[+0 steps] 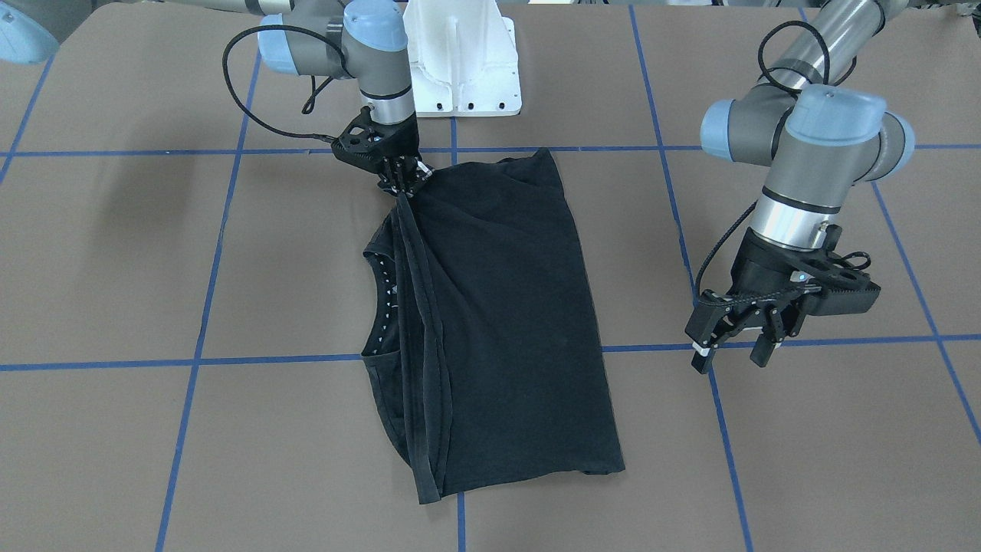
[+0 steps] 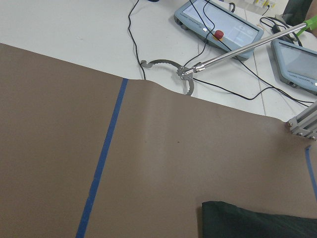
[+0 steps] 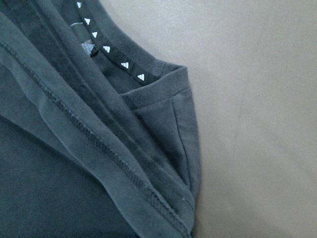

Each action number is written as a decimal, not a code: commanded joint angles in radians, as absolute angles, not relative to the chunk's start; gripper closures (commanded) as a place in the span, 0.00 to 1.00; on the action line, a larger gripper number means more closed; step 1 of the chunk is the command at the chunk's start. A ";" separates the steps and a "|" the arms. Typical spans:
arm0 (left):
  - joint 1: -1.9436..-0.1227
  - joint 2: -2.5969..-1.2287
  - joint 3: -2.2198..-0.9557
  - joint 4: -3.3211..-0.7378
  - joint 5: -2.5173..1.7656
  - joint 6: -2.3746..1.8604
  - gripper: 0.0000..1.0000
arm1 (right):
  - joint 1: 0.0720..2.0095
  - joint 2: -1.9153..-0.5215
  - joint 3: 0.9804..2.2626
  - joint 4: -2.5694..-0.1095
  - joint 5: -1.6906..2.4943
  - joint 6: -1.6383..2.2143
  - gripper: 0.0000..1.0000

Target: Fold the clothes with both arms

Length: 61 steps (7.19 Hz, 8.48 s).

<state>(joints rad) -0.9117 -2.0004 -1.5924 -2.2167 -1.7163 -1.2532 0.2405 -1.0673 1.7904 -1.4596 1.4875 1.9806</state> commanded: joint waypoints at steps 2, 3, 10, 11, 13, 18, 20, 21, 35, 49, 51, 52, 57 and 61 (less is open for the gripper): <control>-0.913 -2.000 -1.606 -2.207 -1.718 -1.253 0.01 | 0.245 -1.066 1.865 -1.537 1.489 1.974 1.00; -0.910 -2.000 -1.611 -2.209 -1.720 -1.294 0.01 | 0.239 -1.068 1.903 -1.590 1.493 1.976 1.00; -0.232 -1.727 -2.036 -2.209 -1.365 -2.084 0.01 | 0.204 -1.173 2.019 -1.603 1.537 1.986 1.00; -0.148 -1.715 -2.033 -2.203 -1.323 -2.165 0.01 | 0.199 -1.183 2.019 -1.601 1.539 1.987 1.00; -0.062 -1.715 -2.020 -2.191 -1.328 -2.230 0.13 | 0.195 -1.181 2.025 -1.601 1.545 1.987 1.00; 0.000 -1.736 -1.977 -2.189 -1.333 -2.272 0.33 | 0.183 -1.177 2.029 -1.601 1.545 1.987 1.00; 0.003 -1.741 -1.979 -2.189 -1.333 -2.278 0.58 | 0.184 -1.178 2.029 -1.601 1.545 1.987 1.00; 0.003 -1.740 -1.989 -2.189 -1.335 -2.276 0.99 | 0.184 -1.180 2.029 -1.601 1.545 1.987 1.00; -0.444 -1.820 -2.122 -2.187 -1.650 -2.071 1.00 | 0.587 -1.043 1.933 -1.591 1.921 1.973 1.00; -0.860 -2.184 -1.373 -2.393 -1.838 -1.672 0.13 | 0.755 -0.632 1.266 -1.420 2.020 1.480 0.54; -0.914 -2.177 -1.385 -2.390 -1.902 -1.623 0.12 | 0.579 -0.748 1.433 -1.508 1.826 1.483 1.00; -0.928 -2.175 -1.387 -2.390 -1.916 -1.620 0.12 | 0.580 -0.749 1.419 -1.508 1.818 1.474 1.00; -0.928 -2.145 -1.410 -2.391 -1.913 -1.621 0.10 | 0.718 -0.475 0.850 -1.240 1.827 1.462 1.00; -0.930 -2.125 -1.428 -2.391 -1.910 -1.620 0.10 | 0.822 -0.410 0.623 -1.078 1.906 1.411 1.00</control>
